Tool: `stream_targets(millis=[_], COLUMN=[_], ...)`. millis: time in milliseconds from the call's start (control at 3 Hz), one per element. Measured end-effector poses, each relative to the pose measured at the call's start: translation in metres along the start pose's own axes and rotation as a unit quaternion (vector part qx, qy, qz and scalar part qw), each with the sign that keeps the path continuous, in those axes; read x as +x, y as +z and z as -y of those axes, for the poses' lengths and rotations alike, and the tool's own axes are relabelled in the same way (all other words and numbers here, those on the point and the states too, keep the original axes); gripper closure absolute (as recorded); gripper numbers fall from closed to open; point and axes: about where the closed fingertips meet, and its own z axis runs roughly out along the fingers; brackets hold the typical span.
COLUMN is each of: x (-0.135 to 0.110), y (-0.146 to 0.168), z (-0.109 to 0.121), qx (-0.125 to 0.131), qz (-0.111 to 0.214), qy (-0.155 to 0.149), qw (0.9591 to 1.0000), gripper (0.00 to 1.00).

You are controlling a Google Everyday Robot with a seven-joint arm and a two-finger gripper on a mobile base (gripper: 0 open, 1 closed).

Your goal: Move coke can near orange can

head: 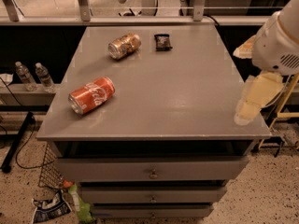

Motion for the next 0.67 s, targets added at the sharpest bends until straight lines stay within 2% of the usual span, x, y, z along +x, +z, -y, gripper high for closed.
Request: stream_targets(millis=[333, 667], x=[-0.014, -0.033], y=[0.041, 0.081], z=[0.011, 0.017], qx=[-0.016, -0.022], qz=[0.055, 0.134], qy=[-0.005, 0.003], qw=[0.9983, 0.9908], gripper=[0.00, 0.00])
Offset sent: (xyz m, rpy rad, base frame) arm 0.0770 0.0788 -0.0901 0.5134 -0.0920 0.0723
